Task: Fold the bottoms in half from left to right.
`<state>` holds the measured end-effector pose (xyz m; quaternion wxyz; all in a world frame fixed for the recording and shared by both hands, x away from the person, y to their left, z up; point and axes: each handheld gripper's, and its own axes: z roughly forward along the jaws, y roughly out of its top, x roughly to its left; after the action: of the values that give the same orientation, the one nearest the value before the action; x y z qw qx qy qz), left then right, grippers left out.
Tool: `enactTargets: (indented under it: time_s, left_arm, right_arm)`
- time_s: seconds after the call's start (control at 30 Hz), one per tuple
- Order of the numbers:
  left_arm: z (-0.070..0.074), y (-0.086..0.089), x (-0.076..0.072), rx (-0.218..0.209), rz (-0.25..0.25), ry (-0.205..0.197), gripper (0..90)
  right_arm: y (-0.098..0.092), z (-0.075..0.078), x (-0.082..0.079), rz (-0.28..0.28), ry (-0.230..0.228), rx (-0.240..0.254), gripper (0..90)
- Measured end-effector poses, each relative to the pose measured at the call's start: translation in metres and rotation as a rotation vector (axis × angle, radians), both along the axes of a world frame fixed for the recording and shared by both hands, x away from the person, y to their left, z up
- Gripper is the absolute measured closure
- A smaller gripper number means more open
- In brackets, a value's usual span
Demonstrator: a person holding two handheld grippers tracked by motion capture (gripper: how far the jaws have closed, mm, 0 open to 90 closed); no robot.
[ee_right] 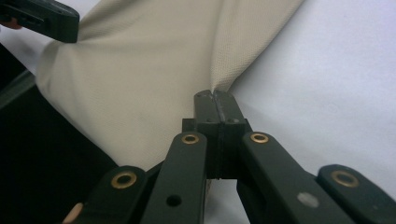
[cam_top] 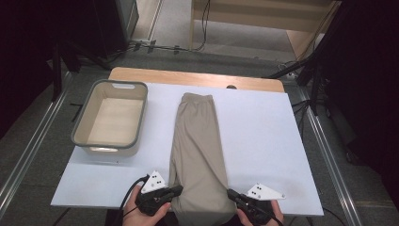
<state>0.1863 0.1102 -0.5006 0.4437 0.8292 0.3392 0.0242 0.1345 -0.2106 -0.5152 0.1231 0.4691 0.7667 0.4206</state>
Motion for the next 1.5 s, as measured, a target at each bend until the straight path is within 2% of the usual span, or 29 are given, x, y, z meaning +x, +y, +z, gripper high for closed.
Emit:
enactTargets:
  time_s: [0.17,0.27,0.37,0.5,0.53,0.63,0.67,0.7,0.73,0.8,0.87,0.93,1.0,1.03,1.1,1.23,1.3,1.37,1.43,1.5]
  left_arm:
    - [0.008,0.011,0.000,-0.035,-0.009,0.015,90.0]
    - [0.011,0.018,0.001,-0.070,-0.022,0.034,90.0]
    - [0.013,0.022,0.001,-0.080,-0.029,0.035,90.0]
    - [0.013,0.026,0.003,-0.102,-0.054,0.064,90.0]
    - [0.010,0.026,0.004,-0.090,-0.065,0.081,90.0]
    - [0.003,0.026,0.006,-0.083,-0.044,0.098,87.1]
    - [-0.001,0.023,0.007,-0.046,-0.027,0.090,82.0]
    - [-0.001,0.023,0.007,-0.046,-0.027,0.090,77.0]
    - [-0.003,0.019,0.007,-0.002,-0.012,0.077,69.7]
    - [-0.005,0.015,0.007,0.023,0.013,0.062,58.2]
    - [-0.007,0.011,0.007,0.034,0.004,0.073,54.1]
    - [-0.008,0.007,0.006,0.045,0.012,0.066,52.9]
    - [-0.008,0.002,0.006,0.057,0.023,0.059,53.7]
    - [-0.007,-0.003,0.005,0.073,0.035,0.040,58.0]
    - [-0.007,-0.005,0.005,0.076,0.037,0.033,62.0]
    - [-0.006,-0.004,0.005,0.069,0.032,0.035,80.3]
    - [-0.003,-0.001,0.007,0.020,0.029,0.053,86.2]
    - [-0.003,0.000,0.007,0.015,0.029,0.053,86.9]
    - [-0.002,0.003,0.008,-0.029,0.016,0.073,87.4]
    - [-0.001,0.004,0.008,-0.042,0.012,0.074,88.0]
  right_arm:
    - [0.001,0.007,-0.002,0.015,-0.004,0.042,88.1]
    - [0.004,0.011,-0.004,0.029,-0.009,0.049,88.1]
    - [0.006,0.016,-0.007,0.038,-0.019,0.063,88.1]
    - [0.009,0.018,-0.009,0.049,-0.020,0.070,88.1]
    - [0.010,0.017,-0.009,0.046,-0.024,0.046,88.1]
    - [0.011,0.014,-0.008,0.041,-0.012,0.026,88.1]
    - [0.009,0.010,-0.005,0.029,0.004,0.005,88.1]
    - [0.009,0.010,-0.005,0.029,0.004,0.005,88.1]
    - [0.008,0.006,-0.003,0.023,0.019,-0.004,88.1]
    - [0.007,0.004,-0.002,0.024,0.029,-0.007,88.1]
    - [0.006,0.003,-0.001,0.024,0.033,-0.007,88.0]
    - [0.007,0.003,-0.001,0.025,0.033,-0.007,88.0]
    - [0.007,0.000,-0.001,0.026,0.035,-0.013,88.0]
    - [0.007,0.000,-0.001,0.027,0.034,-0.016,88.0]
    - [0.007,-0.001,-0.002,0.029,0.036,-0.010,88.0]
    - [0.006,-0.001,-0.003,0.029,0.025,-0.004,87.9]
    - [0.005,-0.001,-0.003,0.028,0.024,-0.006,88.0]
    - [0.005,0.000,-0.004,0.029,0.023,-0.004,87.9]
    - [0.005,0.000,-0.004,0.029,0.021,0.004,87.9]
    - [0.004,0.001,-0.004,0.030,0.021,0.007,87.9]
